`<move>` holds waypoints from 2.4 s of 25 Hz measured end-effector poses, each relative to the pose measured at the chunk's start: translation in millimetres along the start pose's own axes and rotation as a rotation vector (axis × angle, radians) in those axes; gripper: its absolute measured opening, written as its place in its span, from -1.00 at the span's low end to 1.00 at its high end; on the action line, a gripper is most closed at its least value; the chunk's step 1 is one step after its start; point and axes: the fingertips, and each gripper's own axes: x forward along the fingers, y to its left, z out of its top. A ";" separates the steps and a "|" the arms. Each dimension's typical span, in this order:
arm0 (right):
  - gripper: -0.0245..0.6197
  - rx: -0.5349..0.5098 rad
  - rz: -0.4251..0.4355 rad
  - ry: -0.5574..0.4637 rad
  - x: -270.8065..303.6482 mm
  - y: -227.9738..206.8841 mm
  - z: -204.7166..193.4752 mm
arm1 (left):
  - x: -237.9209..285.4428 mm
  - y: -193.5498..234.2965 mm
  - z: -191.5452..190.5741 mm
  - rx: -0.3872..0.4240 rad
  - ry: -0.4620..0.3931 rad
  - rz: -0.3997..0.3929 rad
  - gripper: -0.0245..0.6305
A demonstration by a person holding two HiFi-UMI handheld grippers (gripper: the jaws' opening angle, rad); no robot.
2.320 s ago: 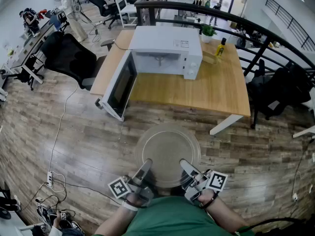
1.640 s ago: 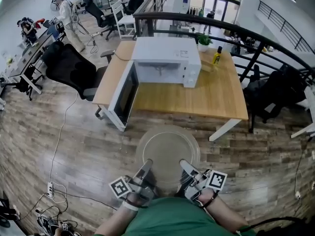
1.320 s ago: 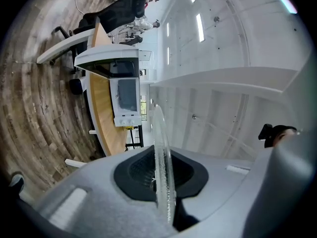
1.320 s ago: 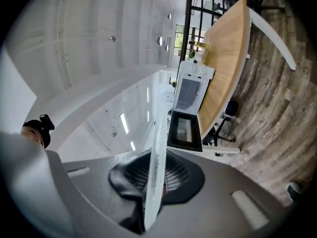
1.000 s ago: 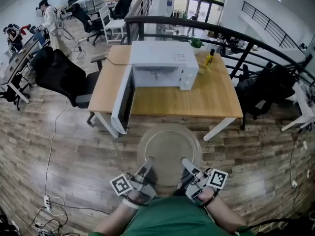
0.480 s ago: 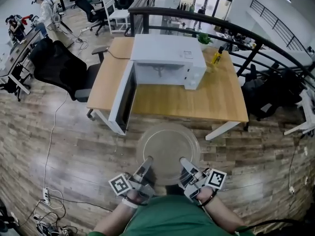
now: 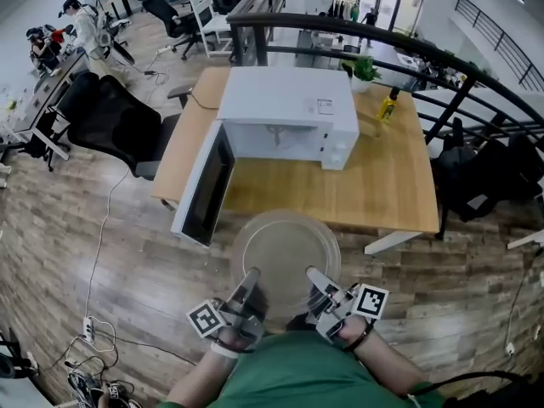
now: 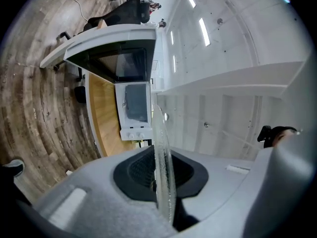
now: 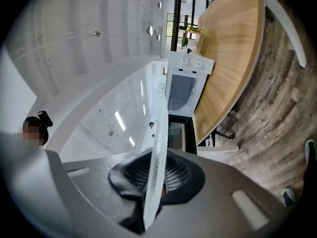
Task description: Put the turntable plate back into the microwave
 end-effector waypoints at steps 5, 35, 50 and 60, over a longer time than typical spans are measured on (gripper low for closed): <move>-0.81 0.004 0.020 0.046 -0.6 -4.9 38.3 | 34.2 3.6 -8.1 0.009 -0.050 0.010 -0.82; -0.81 0.034 -0.054 -0.004 118.9 -77.0 174.5 | 191.8 81.1 95.8 -0.057 0.002 0.034 -0.82; -0.82 0.032 -0.079 0.021 174.8 -114.2 190.3 | 214.7 126.0 147.1 -0.079 0.018 0.047 -0.82; -0.82 0.052 -0.076 0.071 201.1 -159.3 215.2 | 240.1 164.8 166.8 -0.030 -0.016 0.089 -0.82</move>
